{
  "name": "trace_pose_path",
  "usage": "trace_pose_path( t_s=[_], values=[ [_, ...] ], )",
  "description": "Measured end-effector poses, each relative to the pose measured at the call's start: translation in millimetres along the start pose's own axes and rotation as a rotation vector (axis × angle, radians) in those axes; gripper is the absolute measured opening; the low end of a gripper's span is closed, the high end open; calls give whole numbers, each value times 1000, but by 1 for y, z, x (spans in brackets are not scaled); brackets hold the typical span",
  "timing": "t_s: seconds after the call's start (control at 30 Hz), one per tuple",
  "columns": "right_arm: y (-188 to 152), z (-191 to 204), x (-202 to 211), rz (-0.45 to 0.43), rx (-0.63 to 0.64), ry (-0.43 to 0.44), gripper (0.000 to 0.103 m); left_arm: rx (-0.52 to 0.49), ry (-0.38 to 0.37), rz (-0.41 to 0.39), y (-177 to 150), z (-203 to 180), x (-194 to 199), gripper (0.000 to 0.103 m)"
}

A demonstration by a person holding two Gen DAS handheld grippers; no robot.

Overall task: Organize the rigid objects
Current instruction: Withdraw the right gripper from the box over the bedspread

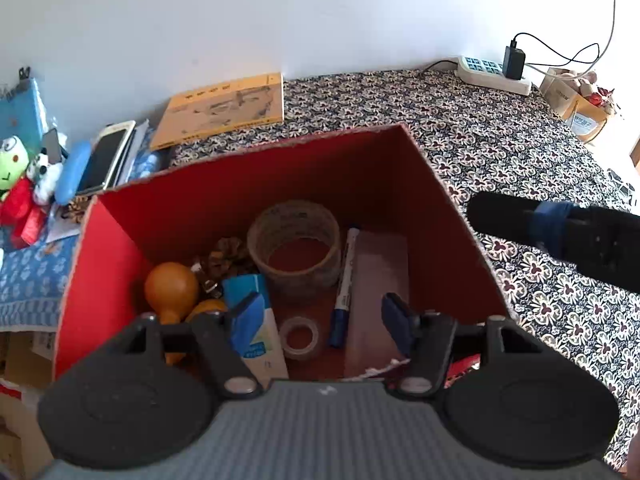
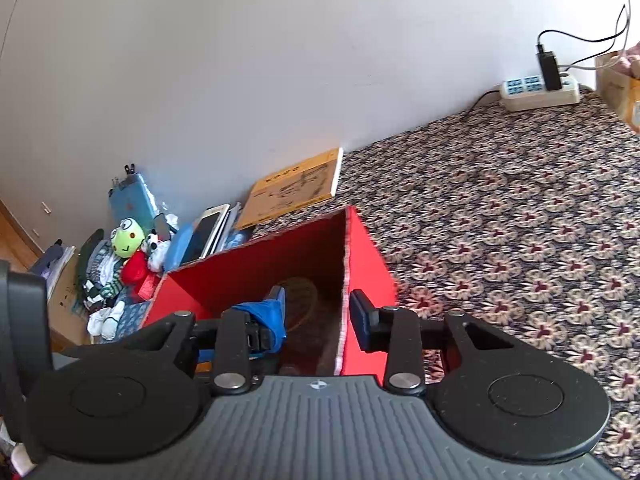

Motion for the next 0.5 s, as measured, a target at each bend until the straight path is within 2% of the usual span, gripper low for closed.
trace_pose_path(
  t_s=[0.3,0.5],
  values=[
    [4,-33,26,7,6,-53,20,8,51,-20,4,-27,23,66],
    [7,-59,43,11,-1,-84,20,-2,46,-36,8,-56,33,66]
  ],
)
Point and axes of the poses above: each gripper's, at about its wrist camera, not at the fingertips, and x roughly against the way its jaws point, z to its left, y to its top, the point moved 8 cm from there along -x, roughly the way its jaws point, and after that the axes turned 9 degrees about -x, right-handed, at the moved point
